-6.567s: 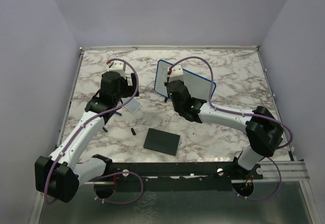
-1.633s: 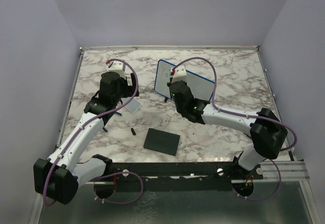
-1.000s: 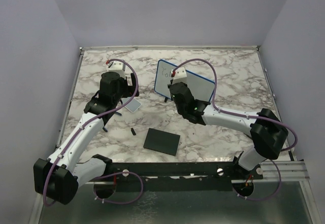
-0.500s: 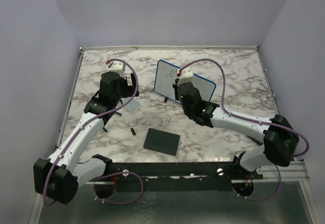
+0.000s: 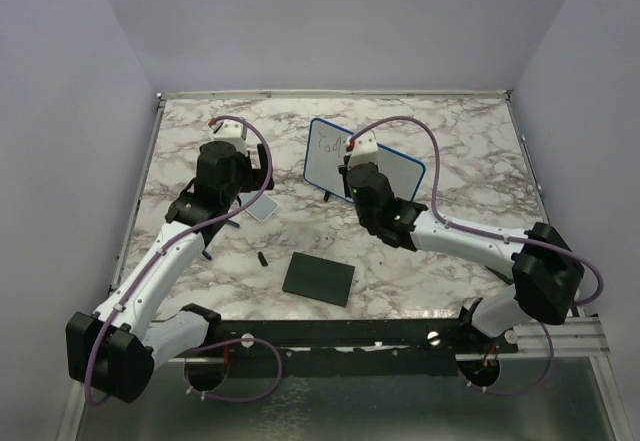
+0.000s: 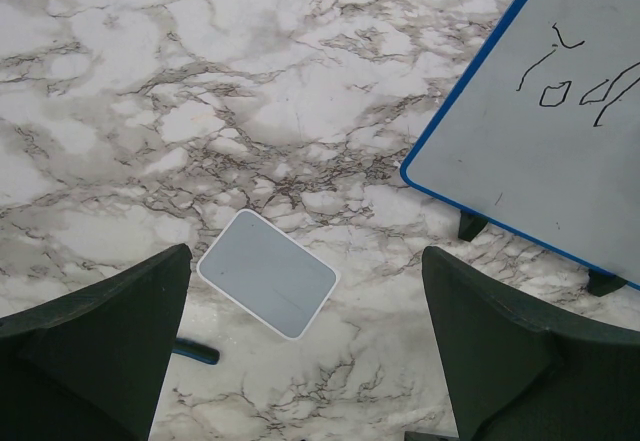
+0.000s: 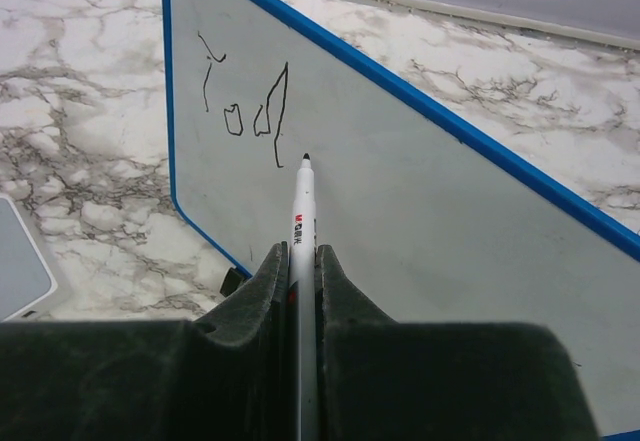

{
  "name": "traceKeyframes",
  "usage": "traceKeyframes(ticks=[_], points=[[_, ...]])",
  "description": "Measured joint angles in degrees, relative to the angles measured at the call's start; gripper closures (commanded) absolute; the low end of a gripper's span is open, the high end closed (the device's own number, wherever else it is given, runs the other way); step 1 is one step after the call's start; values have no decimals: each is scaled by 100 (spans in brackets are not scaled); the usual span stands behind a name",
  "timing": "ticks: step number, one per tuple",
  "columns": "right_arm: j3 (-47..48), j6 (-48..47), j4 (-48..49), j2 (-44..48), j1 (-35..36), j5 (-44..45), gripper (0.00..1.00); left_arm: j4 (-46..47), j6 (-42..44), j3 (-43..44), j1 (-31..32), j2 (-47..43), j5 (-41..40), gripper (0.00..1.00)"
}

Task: Write a sentence on the whiteboard

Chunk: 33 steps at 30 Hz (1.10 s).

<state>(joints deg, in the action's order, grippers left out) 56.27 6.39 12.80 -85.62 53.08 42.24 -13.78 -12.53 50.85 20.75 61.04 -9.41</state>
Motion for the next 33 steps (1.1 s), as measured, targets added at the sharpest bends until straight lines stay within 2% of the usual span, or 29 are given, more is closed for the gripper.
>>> traceKeyframes(ticks=[33], points=[[83, -129, 216, -402, 0, 157, 100, 0, 2, 0, 2, 0, 0, 1]])
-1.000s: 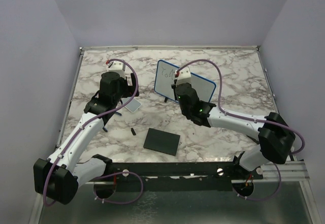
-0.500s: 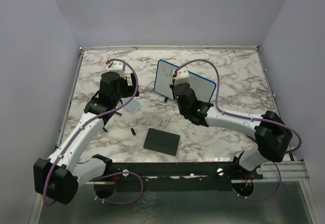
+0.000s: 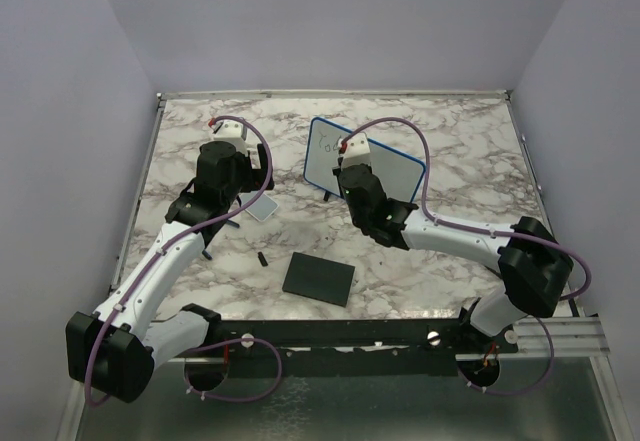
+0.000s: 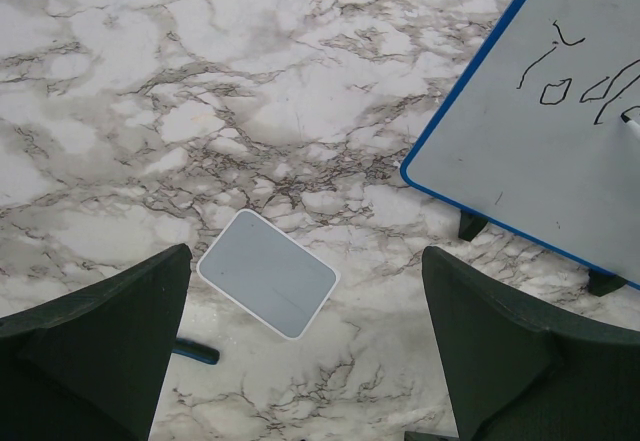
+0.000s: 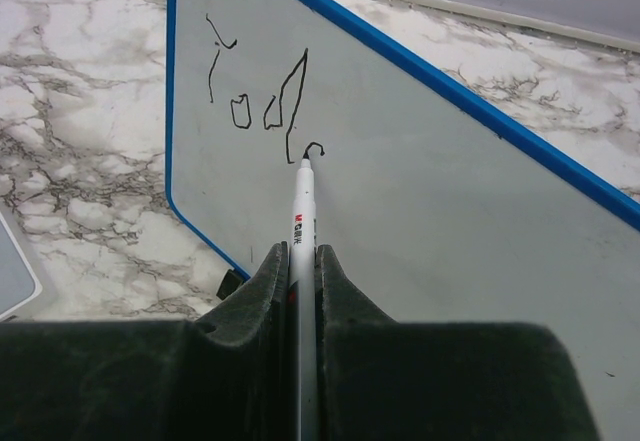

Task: Write a sentence on the whiteboard

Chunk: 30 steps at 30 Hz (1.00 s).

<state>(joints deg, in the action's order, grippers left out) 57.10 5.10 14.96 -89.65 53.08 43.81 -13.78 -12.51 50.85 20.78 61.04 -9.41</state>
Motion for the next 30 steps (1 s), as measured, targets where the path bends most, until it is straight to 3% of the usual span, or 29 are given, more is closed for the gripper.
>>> traceKeyframes(ticks=[30], points=[[0, 79, -138, 131, 0, 50, 100, 0, -2, 0, 0, 0, 0, 1]])
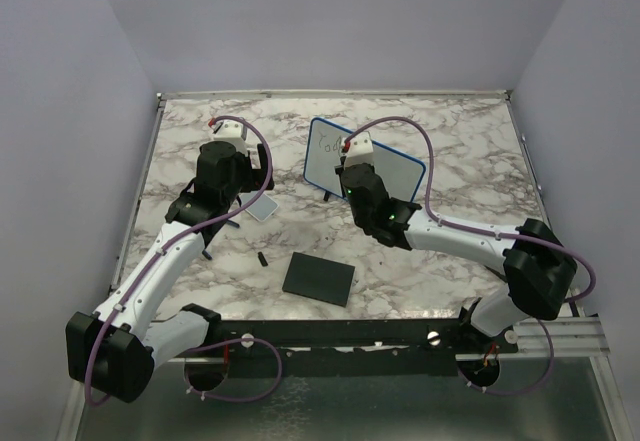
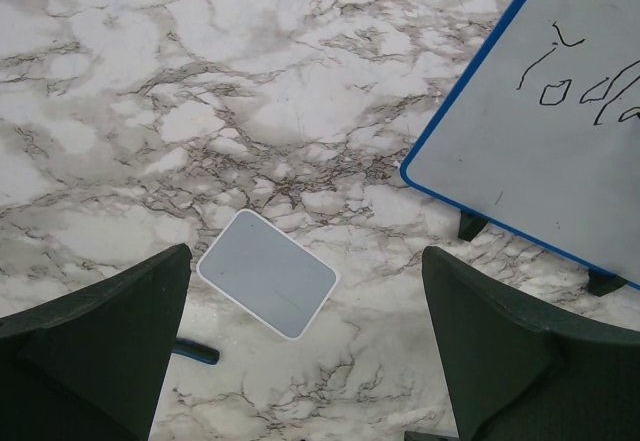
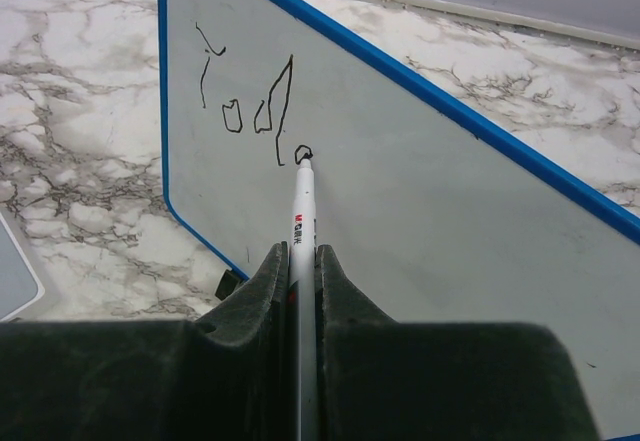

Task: Write a sentence on the whiteboard

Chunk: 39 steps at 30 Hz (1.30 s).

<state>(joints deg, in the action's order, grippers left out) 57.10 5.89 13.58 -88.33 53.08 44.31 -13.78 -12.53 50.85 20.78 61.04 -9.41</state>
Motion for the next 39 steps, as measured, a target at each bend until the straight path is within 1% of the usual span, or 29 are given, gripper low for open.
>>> traceKeyframes(ticks=[24, 34, 39], points=[[-107, 184, -149, 7, 0, 0, 100, 0, 0, 0, 0, 0, 0, 1], [-181, 177, -170, 166, 0, -7, 100, 0, 2, 0, 0, 0, 0, 1], [-308, 107, -140, 380, 0, -153, 100, 0, 0, -2, 0, 0, 0, 1]])
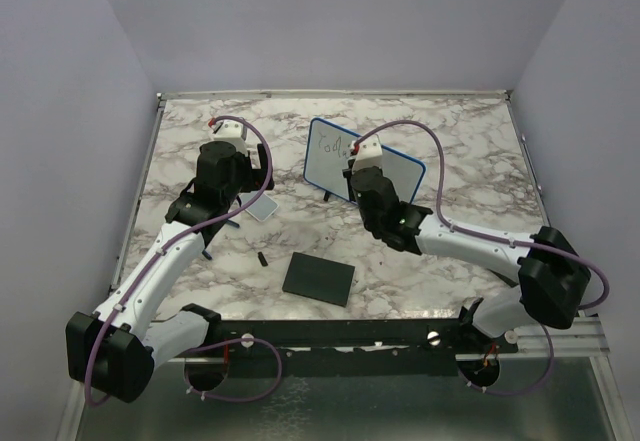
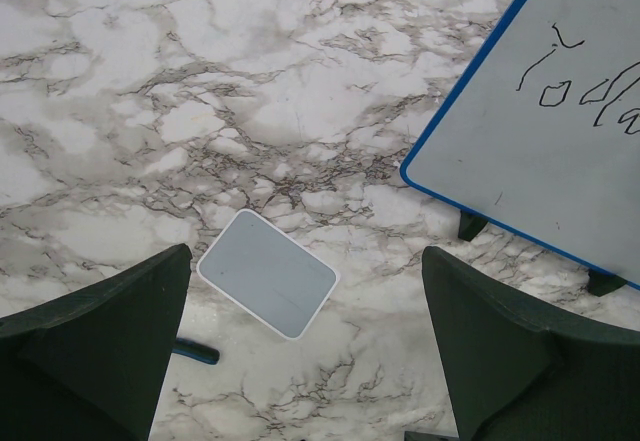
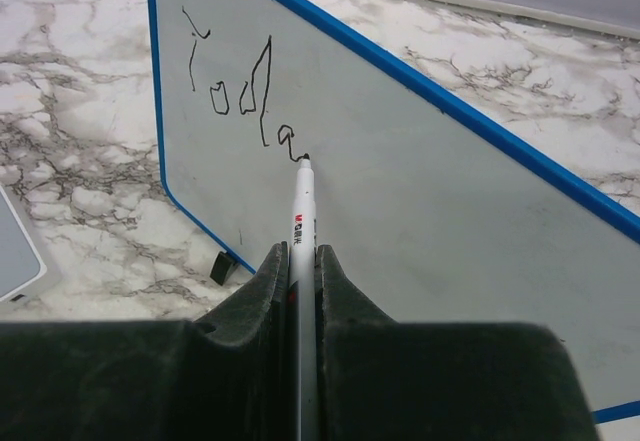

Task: Write a sentence on the whiteboard

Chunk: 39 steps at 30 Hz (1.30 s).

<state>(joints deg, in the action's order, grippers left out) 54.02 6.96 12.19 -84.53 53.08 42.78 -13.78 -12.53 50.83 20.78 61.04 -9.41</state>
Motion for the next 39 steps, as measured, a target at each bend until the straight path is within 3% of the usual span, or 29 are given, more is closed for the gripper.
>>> traceKeyframes(ticks=[39], points=[[-42, -247, 317, -127, 11, 192, 100, 0, 0, 0, 9, 0, 0, 1]])
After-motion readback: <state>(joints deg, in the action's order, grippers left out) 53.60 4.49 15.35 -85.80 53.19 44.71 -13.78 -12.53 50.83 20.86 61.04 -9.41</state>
